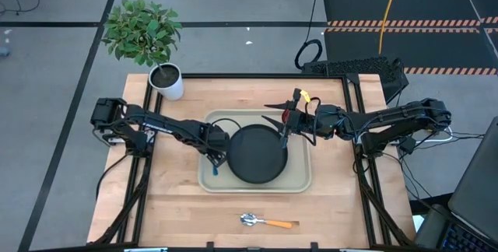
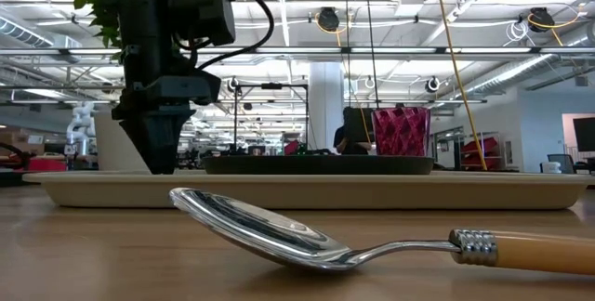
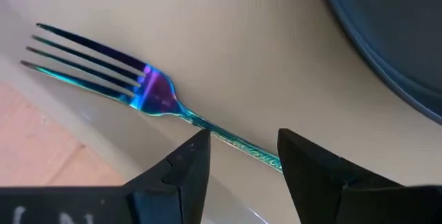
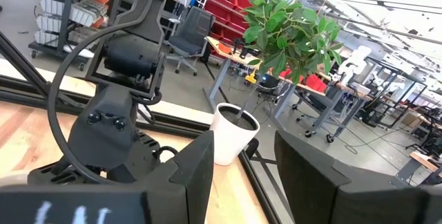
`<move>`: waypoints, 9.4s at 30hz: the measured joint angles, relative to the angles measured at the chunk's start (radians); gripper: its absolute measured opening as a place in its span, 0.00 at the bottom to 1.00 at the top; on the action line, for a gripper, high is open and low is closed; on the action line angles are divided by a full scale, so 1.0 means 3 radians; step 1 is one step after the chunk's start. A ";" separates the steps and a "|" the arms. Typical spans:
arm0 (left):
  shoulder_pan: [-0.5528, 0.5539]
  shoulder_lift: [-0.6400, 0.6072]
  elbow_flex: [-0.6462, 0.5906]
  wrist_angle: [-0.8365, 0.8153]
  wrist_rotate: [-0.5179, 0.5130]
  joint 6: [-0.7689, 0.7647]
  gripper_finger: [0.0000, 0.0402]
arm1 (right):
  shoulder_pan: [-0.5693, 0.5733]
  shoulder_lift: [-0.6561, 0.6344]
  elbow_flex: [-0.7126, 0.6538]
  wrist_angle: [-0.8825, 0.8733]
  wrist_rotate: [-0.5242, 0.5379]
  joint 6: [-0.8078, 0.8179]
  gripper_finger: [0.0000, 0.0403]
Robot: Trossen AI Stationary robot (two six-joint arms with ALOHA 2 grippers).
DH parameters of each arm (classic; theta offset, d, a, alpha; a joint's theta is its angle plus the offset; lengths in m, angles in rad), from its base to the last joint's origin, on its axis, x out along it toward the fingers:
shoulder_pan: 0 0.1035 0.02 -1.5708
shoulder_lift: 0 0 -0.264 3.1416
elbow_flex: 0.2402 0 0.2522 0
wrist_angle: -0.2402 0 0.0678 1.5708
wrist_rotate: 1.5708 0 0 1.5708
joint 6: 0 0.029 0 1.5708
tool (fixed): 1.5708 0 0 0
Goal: Pick and place plate/cup/fork/spoon on tray
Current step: Put the blue fork on the gray tray to the left of the black plate, then put the orange spoon on the gray tray between the black plate and the blue fork
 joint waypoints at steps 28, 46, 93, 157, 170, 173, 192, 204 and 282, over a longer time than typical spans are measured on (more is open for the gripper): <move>-0.0014 -0.0003 -0.0161 0.0109 -0.0036 0.0219 0.43 | -0.0001 0.0000 0.0000 0.0000 -0.0001 0.0001 0.37; -0.0049 -0.0003 -0.0161 0.0031 -0.0003 0.0567 0.43 | 0.0000 0.0000 0.0000 -0.0001 0.0000 0.0001 0.37; 0.0082 -0.0004 -0.0163 0.0069 0.0003 0.1902 0.43 | -0.0001 0.0000 0.0000 -0.0025 0.0000 0.0001 0.37; 0.0217 -0.0003 -0.0165 0.0103 0.0095 0.1056 0.43 | 0.0000 0.0000 0.0000 -0.0024 0.0000 0.0000 0.37; 0.0139 0.0000 -0.0165 0.0128 0.0016 0.0469 0.43 | -0.0001 0.0000 0.0000 -0.0024 0.0000 0.0000 0.37; 0.0062 0.0000 -0.0165 0.0136 -0.0034 0.0446 0.43 | 0.0000 0.0000 0.0000 -0.0025 0.0000 0.0000 0.37; 0.0022 -0.0363 0.0020 0.0105 -0.0170 0.1048 0.43 | 0.0000 -0.0001 -0.0001 -0.0025 0.0000 0.0000 0.37; 0.0070 -0.0373 0.0018 0.0434 -0.0978 0.3208 0.43 | -0.0001 -0.0001 -0.0001 -0.0029 0.0001 0.0000 0.37; -0.1272 -0.2469 -0.1484 0.2649 -0.0752 0.2492 0.01 | 0.1768 0.3081 0.2593 -0.3806 -0.1378 0.4173 0.37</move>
